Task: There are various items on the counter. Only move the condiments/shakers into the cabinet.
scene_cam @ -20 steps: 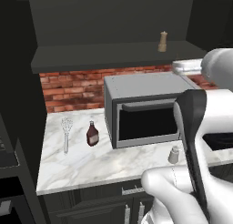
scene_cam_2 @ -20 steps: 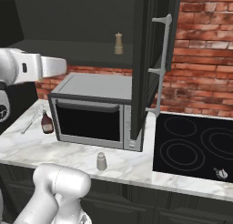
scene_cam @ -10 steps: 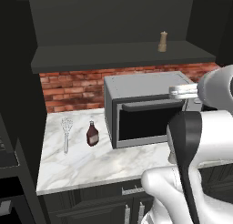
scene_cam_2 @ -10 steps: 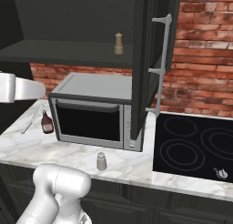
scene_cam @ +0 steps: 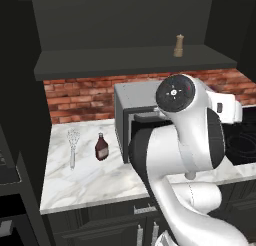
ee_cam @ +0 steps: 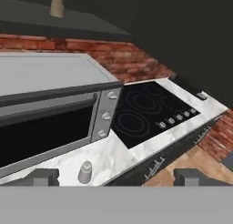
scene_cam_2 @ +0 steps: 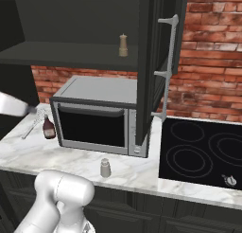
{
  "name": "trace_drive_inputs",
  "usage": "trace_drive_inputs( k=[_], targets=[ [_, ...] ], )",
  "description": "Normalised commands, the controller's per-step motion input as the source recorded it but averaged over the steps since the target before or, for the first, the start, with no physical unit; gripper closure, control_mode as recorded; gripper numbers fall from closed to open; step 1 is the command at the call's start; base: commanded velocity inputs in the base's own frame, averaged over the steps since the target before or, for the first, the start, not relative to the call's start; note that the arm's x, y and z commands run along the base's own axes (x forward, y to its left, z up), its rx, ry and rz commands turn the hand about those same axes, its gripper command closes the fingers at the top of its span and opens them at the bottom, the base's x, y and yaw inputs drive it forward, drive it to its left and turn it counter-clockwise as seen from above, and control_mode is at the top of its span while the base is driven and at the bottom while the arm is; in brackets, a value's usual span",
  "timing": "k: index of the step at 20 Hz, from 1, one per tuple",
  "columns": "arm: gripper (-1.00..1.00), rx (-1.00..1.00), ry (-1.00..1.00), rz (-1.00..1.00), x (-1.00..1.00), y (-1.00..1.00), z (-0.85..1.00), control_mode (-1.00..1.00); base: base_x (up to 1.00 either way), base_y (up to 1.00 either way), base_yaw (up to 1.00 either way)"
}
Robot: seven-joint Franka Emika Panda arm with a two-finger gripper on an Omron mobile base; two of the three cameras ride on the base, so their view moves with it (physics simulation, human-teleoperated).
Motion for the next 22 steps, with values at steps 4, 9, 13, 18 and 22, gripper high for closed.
trace_drive_inputs(
  k=[4, 9, 13, 18, 22],
  targets=[
    [-1.00, 0.03, 0.12, -0.31, 0.28, 0.02, -0.36, -1.00, 0.00, 0.00, 0.00],
    [-1.00, 0.08, 0.01, -0.24, 0.24, 0.00, -0.40, -1.00, 0.00, 0.00, 0.00],
    [-1.00, 0.10, -0.14, -0.17, 0.00, -0.05, -0.49, -1.00, 0.00, 0.00, 0.00],
    [-1.00, 0.02, -0.11, -0.13, 0.13, -0.05, -0.43, -1.00, 0.00, 0.00, 0.00],
    [-1.00, 0.00, -0.06, -0.13, 0.32, 0.00, -0.36, -1.00, 0.00, 0.00, 0.00]
  ],
)
